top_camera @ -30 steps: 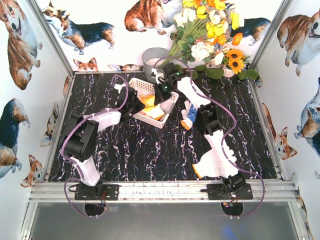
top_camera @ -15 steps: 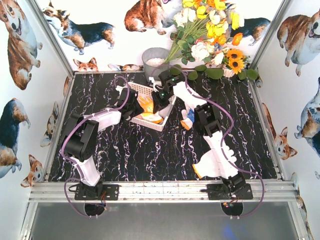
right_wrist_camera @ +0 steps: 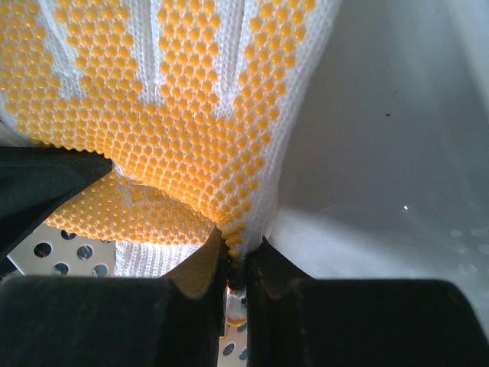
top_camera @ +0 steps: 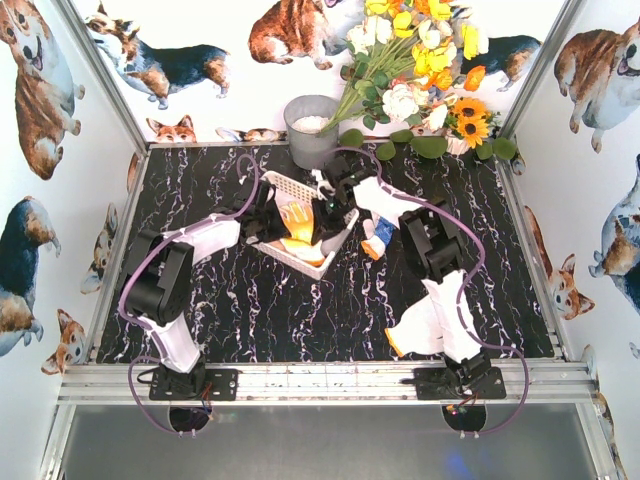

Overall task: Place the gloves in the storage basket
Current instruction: Place the glove in the bin.

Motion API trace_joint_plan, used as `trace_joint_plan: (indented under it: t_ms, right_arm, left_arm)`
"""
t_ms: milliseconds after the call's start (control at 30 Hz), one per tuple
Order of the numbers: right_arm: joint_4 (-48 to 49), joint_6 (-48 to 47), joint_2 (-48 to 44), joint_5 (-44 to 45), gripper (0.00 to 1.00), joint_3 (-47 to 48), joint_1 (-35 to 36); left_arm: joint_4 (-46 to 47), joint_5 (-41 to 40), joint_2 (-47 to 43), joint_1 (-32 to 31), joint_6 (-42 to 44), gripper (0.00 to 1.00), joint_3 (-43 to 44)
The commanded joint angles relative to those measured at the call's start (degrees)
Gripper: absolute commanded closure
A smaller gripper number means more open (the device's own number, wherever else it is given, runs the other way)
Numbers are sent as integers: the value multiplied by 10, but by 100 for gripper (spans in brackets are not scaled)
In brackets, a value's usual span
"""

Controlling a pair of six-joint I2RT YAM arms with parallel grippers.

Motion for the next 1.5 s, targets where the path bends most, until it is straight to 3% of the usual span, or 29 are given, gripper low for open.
trace_joint_plan:
  t_ms: [0, 133, 467, 500, 667, 833, 1000, 1133, 1300, 1467]
  right_arm:
    - [-12, 43, -47, 82, 100, -97, -3]
    - [-2, 48, -73, 90, 100, -113, 2]
    - [-47, -18, -67, 129, 100, -32, 21]
    - [-51, -27, -64, 130, 100, -25, 23]
    - [-68, -69, -45, 100, 100, -1, 30]
    - [-91, -100, -22, 91, 100, 28, 39]
    - [-87, -102, -23, 85, 100, 37, 40]
    - [-90, -101, -19, 78, 100, 41, 41]
    - [-88, -97, -22, 78, 100, 34, 41]
    - [-85, -95, -22, 70, 100, 34, 41]
  left_arm:
    - [-78, -29, -26, 26, 33, 100, -29]
    - [-86, -32, -48, 26, 20, 100, -36]
    - [-108, -26, -91, 21, -26, 100, -52]
    - [-110, -24, -96, 20, -28, 97, -53]
    - [-139, -31, -126, 19, -26, 60, -47]
    - [-179, -68, -160, 20, -11, 46, -12]
    - [-179, -85, -153, 29, 5, 46, 22]
    - [-131, -26, -113, 46, -16, 51, 31]
    - [-44, 39, -72, 48, -75, 48, 17]
    - [-28, 62, -33, 48, -101, 47, 10]
